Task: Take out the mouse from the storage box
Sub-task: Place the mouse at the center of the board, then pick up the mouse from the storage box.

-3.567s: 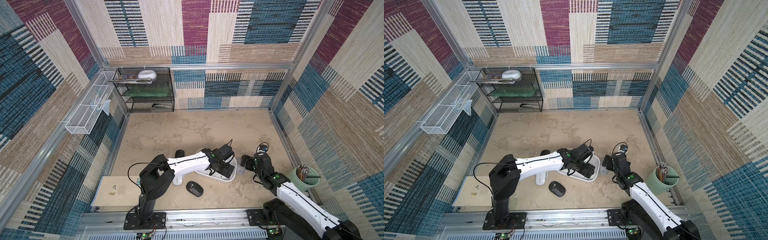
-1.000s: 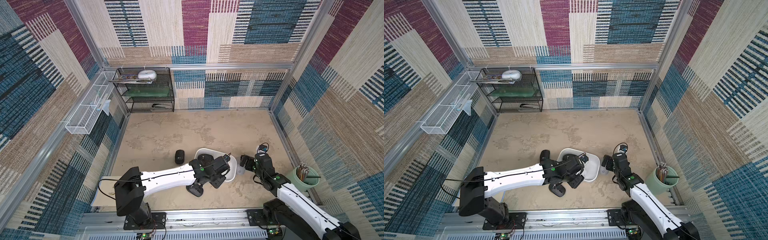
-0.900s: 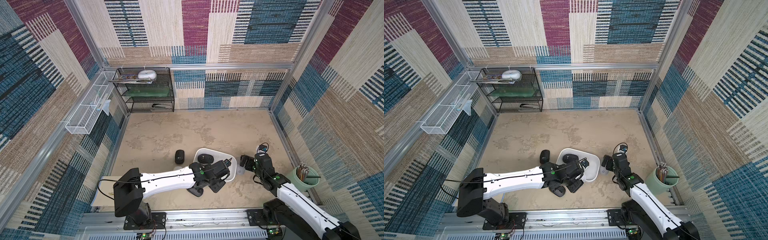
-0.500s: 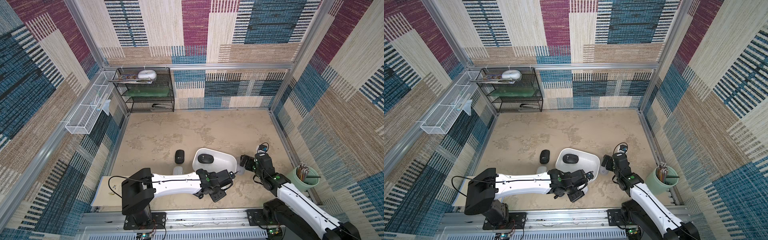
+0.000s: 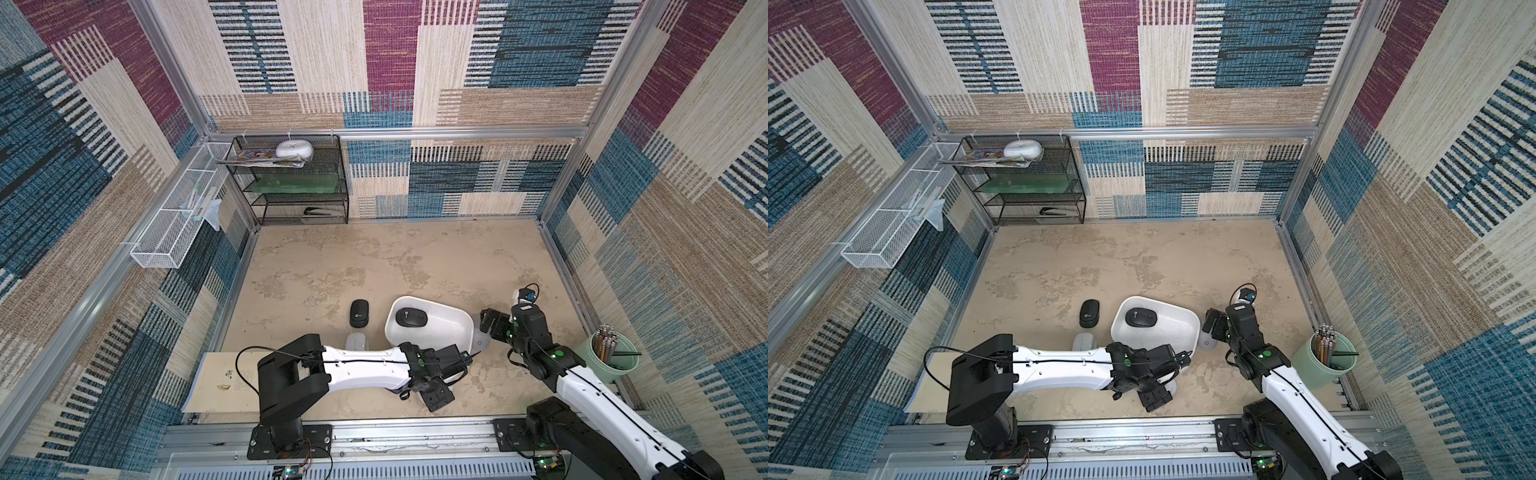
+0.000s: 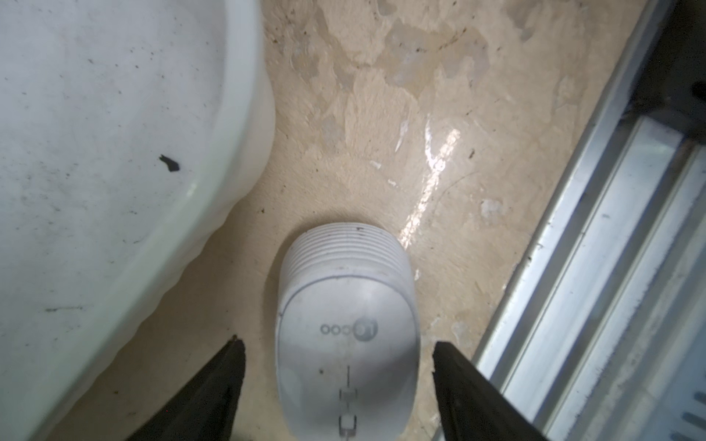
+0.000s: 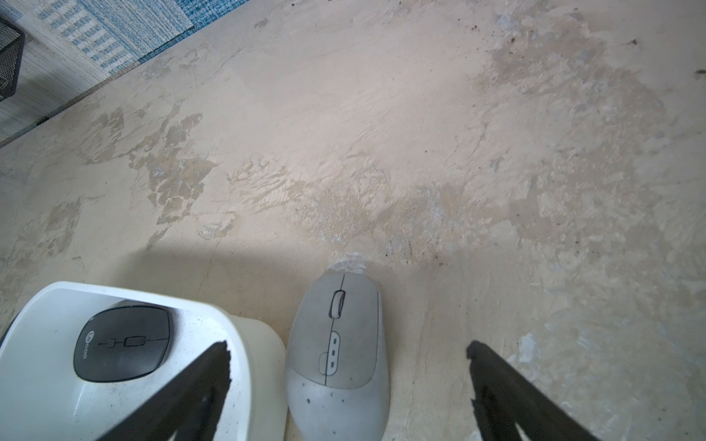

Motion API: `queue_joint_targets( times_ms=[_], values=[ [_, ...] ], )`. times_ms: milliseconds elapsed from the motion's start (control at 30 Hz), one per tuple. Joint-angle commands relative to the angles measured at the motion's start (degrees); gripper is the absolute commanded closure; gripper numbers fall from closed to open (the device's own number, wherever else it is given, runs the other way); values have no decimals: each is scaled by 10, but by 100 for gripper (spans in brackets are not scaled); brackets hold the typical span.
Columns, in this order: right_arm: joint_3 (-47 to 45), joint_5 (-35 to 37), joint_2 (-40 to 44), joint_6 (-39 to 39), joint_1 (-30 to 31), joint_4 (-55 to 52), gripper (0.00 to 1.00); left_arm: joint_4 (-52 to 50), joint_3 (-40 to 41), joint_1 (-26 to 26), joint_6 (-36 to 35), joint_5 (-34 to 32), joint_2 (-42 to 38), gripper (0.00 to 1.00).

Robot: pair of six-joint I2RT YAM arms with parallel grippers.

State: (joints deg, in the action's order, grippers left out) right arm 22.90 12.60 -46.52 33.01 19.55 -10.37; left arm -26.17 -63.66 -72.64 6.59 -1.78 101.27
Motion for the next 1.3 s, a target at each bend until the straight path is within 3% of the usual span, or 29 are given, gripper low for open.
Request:
queue_joint_targets(
  times_ms=[0,133,400,633,867,1267],
  values=[
    [6,-33,-2,-27,0,9,0,19,7,1,-5,-9,-16,16],
    [22,-95,5,-59,1,11,1,83,66,14,12,-14,-92,11],
    [60,-151,-13,-93,14,8,4,182,192,130,86,13,-284,7],
    [100,-186,-89,-126,93,30,5,206,274,240,166,-30,-406,4],
    [157,-184,-197,-165,182,46,5,199,320,310,205,-41,-475,2],
    [266,-192,-391,-234,230,37,10,188,367,350,214,-65,-532,1]
  ],
)
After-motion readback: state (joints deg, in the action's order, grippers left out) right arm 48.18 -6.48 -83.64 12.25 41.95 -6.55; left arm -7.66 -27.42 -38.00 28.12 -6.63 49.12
